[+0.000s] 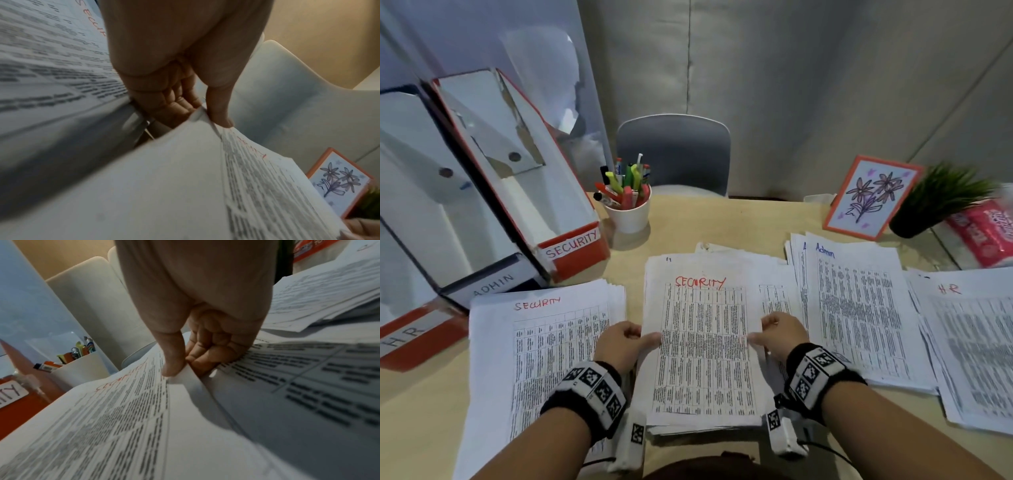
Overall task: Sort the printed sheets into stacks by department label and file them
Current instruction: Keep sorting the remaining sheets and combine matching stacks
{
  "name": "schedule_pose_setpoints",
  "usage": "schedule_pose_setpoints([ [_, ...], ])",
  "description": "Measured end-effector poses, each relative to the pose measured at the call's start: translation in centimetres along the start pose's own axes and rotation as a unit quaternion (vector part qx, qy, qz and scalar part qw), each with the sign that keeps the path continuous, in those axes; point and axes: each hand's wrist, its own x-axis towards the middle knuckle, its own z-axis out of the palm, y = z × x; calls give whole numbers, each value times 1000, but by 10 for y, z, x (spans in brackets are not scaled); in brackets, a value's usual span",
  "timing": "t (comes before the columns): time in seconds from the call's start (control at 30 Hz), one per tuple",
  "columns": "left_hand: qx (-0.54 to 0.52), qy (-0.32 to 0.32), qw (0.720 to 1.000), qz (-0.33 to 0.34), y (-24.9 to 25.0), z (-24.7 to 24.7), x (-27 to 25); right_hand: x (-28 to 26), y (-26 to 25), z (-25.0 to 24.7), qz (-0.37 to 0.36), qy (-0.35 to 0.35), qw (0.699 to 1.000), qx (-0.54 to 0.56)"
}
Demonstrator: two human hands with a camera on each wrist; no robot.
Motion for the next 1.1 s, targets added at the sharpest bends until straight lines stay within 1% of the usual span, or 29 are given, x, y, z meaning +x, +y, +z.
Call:
schedule_pose_setpoints([
  [0.1, -38, 3, 999, -18, -3, -1, 4, -1, 3, -6, -9, 9, 1000, -15],
  [0.2, -32, 4, 999, -15, -4, -2, 5, -1, 5, -18, -16, 31, 999, -29],
  [0.33, -46, 21, 999, -11, -2, -3, 3, 8, 18, -46, -7, 98, 995, 16],
  [0.47, -35, 20, 999, -12, 0, -5, 2, 17, 47, -72, 26, 150, 987, 51],
  [0.6, 5, 15, 1000, -11, 1, -6, 4, 18, 65, -82, 72, 165, 980, 89],
  [0.73, 22, 10, 1000, -14, 1, -7, 5, 18, 69, -77, 89, 161, 979, 86],
  [0.8, 17, 11, 1000, -11, 2, -6, 4, 20, 67, -71, 85, 137, 980, 118],
  [0.93, 22, 4, 1000, -22, 11, -7, -2, 24, 54, -54, 61, 96, 983, 144],
  [1.0, 33, -5, 999, -22, 16, -7, -5, 23, 44, -44, 47, 76, 985, 148],
  [1.1, 31, -14, 999, -16, 20, -3, -9, 16, 25, -27, 31, 22, 992, 119],
])
